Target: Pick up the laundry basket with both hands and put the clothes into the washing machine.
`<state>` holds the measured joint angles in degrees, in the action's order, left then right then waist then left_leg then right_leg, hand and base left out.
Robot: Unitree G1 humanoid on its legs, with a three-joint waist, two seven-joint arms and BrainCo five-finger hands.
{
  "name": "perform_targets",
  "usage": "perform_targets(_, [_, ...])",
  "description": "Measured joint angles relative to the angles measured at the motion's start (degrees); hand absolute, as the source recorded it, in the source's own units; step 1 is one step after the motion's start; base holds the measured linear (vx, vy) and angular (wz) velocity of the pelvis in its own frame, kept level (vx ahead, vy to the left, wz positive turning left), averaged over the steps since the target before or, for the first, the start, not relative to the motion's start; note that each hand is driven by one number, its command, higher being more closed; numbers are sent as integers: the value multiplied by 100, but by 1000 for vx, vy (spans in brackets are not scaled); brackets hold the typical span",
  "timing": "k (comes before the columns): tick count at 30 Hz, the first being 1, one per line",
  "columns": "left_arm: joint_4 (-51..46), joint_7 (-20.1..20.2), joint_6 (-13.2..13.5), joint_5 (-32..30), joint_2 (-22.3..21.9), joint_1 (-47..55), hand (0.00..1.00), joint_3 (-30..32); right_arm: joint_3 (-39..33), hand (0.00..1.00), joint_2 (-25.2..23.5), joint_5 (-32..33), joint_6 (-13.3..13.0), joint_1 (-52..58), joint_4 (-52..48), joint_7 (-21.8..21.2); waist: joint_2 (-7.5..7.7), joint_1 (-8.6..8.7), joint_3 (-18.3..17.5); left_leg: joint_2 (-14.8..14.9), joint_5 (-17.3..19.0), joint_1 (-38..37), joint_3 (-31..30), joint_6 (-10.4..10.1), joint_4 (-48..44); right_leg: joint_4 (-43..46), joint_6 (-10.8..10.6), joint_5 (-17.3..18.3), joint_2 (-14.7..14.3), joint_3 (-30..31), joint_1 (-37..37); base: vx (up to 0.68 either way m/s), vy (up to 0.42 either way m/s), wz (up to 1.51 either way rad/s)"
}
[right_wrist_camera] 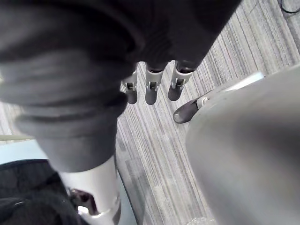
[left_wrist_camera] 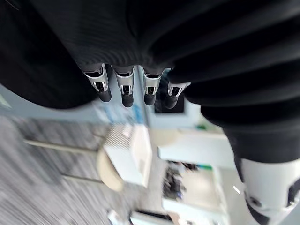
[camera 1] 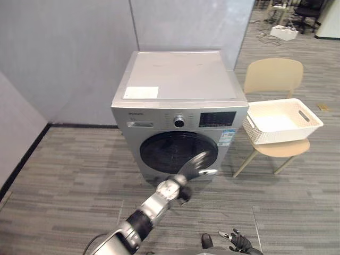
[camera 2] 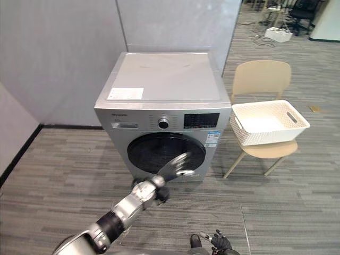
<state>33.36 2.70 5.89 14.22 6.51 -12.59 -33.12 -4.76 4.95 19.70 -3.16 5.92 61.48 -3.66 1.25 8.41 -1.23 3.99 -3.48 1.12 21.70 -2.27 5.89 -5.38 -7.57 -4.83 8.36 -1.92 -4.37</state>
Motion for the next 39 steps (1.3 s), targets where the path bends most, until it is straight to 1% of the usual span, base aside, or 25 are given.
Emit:
perform_targets(3, [1010, 33, -128, -603, 215, 572, 0, 993, -98, 0, -39, -3, 43, -87, 190, -7, 110, -151, 83, -11, 11, 3, -120, -16, -3, -20, 37, -2, -2, -143, 88, 44, -23, 22])
perform_targets(5, [2109, -61, -281, -1135, 236, 922, 0, 2295, -287, 0, -79, -11, 112, -180, 372, -12, 115, -288, 105, -32, 17, -26, -114, -20, -30, -21, 42, 14, 0, -159, 141, 74, -12, 0])
perform_targets(7, [2660, -195, -345, -1417, 272, 1144, 0, 3256, -453, 0, -97, -38, 136, -252, 487, -19, 93, -317, 151, -32, 17, -51, -119, -21, -37, -22, 42, 13, -1, -209, 188, 77, -24, 3])
perform_targets(11, [3210, -318, -472, -1446, 234, 1663, 0, 4969, -942, 0, -123, -235, 201, -298, 648, -28, 25, -481, 232, -35, 66, -311, -181, -69, -30, -21, 81, 76, 3, -338, 470, -9, -20, 6])
perform_targets(12, [3229, -318, -493, -1425, 191, 1703, 0, 5140, -1017, 0, -136, -237, 206, -298, 654, -30, 15, -480, 239, -35, 65, -327, -239, -67, -28, -21, 89, 87, 5, -399, 521, -75, -34, 38])
perform_targets(15, [3244, -400, -561, -1454, -38, 1904, 0, 5409, -1138, 0, -146, -234, 206, -273, 676, -30, -4, -496, 241, -29, 85, -352, -511, -100, 2, 81, 136, 270, 13, -652, 619, -89, -35, 42])
perform_targets(16, [3246, -405, -561, -1408, -153, 1961, 0, 5419, -1152, 0, -144, -225, 200, -247, 675, -28, -10, -561, 237, -16, 84, -358, -567, -101, 2, 139, 113, 343, 7, -704, 620, -85, -33, 32])
perform_targets(19, [3241, -407, -549, -1108, -201, 2072, 0, 5605, -1233, 0, -145, -179, 198, -211, 695, -27, -14, -617, 251, 71, 121, -338, -679, -107, -114, 164, 156, 380, -35, -838, 718, -36, -40, 27])
perform_targets(20, [3231, -410, -546, -976, -212, 2116, 0, 5646, -1232, 0, -152, -172, 197, -218, 699, -25, -2, -619, 280, 129, 292, -193, -736, -138, -467, 232, 210, 441, -42, -880, 728, -1, -54, 21])
perform_targets(21, [3127, -409, -538, -825, -299, 2167, 0, 5805, -1227, 0, -150, -172, 196, -255, 701, -24, 2, -640, 361, 331, 699, 101, -755, -212, -1260, 376, 287, 580, -120, -882, 741, -28, -71, 6])
perform_targets(22, [2996, -411, -529, -700, -369, 2233, 0, 5989, -1194, 0, -128, -172, 190, -293, 675, -19, -94, -718, 453, 655, 1096, 396, -790, -278, -2156, 548, 369, 683, -258, -873, 760, -35, -47, -9])
perform_targets(23, [2946, -415, -528, -600, -428, 2275, 0, 6064, -1131, 0, -106, -163, 180, -318, 658, -12, -133, -777, 485, 769, 1195, 551, -807, -239, -2595, 605, 387, 718, -343, -854, 764, 0, 0, 0])
perform_targets(24, [2931, -413, -535, -503, -492, 2285, 0, 6153, -986, 0, -64, -163, 156, -338, 633, -2, -223, -781, 558, 921, 1197, 933, -949, -254, -3443, 630, 404, 773, -413, -910, 862, -2, 4, 19])
perform_targets(25, [2903, -409, -538, -465, -496, 2273, 0, 6266, -895, 0, -71, -189, 168, -338, 638, 5, -149, -828, 604, 921, 972, 1182, -1122, -309, -3944, 647, 413, 815, -374, -965, 932, 24, -39, 33])
perform_targets(26, [2847, -403, -522, -448, -555, 2246, 0, 6479, -754, 0, -91, -210, 194, -356, 613, 17, -25, -986, 711, 903, 605, 1591, -1142, -457, -4653, 673, 450, 861, -246, -987, 988, 19, -46, 21])
perform_targets(27, [2841, -398, -517, -434, -575, 2251, 0, 6498, -751, 0, -90, -211, 199, -370, 613, 17, 28, -1003, 747, 881, 647, 1686, -1143, -483, -4750, 672, 442, 866, -224, -990, 992, 43, -4, 20])
perform_targets(28, [2835, -400, -514, -394, -608, 2255, 0, 6448, -779, 0, -72, -218, 203, -400, 569, 17, -26, -1043, 753, 664, 790, 1812, -1093, -430, -4526, 664, 414, 892, -137, -1019, 998, 67, 79, 10])
perform_targets(30, [2857, -397, -532, -393, -727, 2322, 0, 6284, -779, 0, 34, -223, 199, -421, 448, 7, -321, -1158, 727, 586, 862, 1613, -678, -308, -3269, 510, 409, 894, -207, -1044, 1000, 115, 123, -7])
perform_targets(31, [2857, -399, -549, -393, -829, 2353, 0, 6279, -766, 0, 47, -234, 196, -435, 316, 14, -538, -1250, 728, 582, 846, 1510, -309, 401, -2624, 266, 408, 890, -299, -1036, 1032, 183, 120, -5])
perform_targets(32, [2851, -407, -536, -392, -946, 2361, 0, 6310, -769, 0, 35, -231, 204, -506, 190, 9, -569, -1239, 706, 554, 865, 1523, 44, 376, -2400, 654, 243, 875, -253, -1107, 936, 218, 106, 18])
perform_targets(33, [2826, -395, -522, -392, -890, 2373, 0, 6364, -791, 0, -57, -231, 201, -514, 163, 5, -416, -1213, 695, 486, 867, 1558, 211, 379, -2379, 781, 314, 1088, -145, -1133, 931, 293, 45, 60])
perform_targets(34, [2789, -419, -536, -406, -832, 2288, 0, 6518, -783, 0, -170, -228, 209, -542, 140, 26, -359, -1231, 676, 370, 888, 1619, 351, 517, -2484, 611, 158, 1248, 11, -1309, 1047, 282, 56, 64])
perform_targets(36, [2789, -418, -539, -404, -910, 2349, 0, 6855, -787, 0, -238, -230, 230, -591, 139, 25, -161, -1347, 568, 4, 1044, 1580, 362, 725, -2444, 624, 125, 1369, 282, -1413, 1140, 347, 129, 41])
perform_targets(38, [2839, -422, -541, -431, -929, 2410, 0, 6850, -881, 0, -314, -233, 222, -592, 171, -6, -75, -1394, 523, -386, 1130, 1062, 259, 764, -1996, 1937, -5, 1546, 697, -1400, 984, 335, 133, 49])
perform_targets(39, [2862, -417, -537, -438, -846, 2413, 0, 6522, -894, 0, -356, -234, 216, -607, 132, -11, -129, -1366, 481, -543, 1135, 748, 11, 772, -1811, 3624, -38, 1406, 905, -1067, 437, 262, 165, 84])
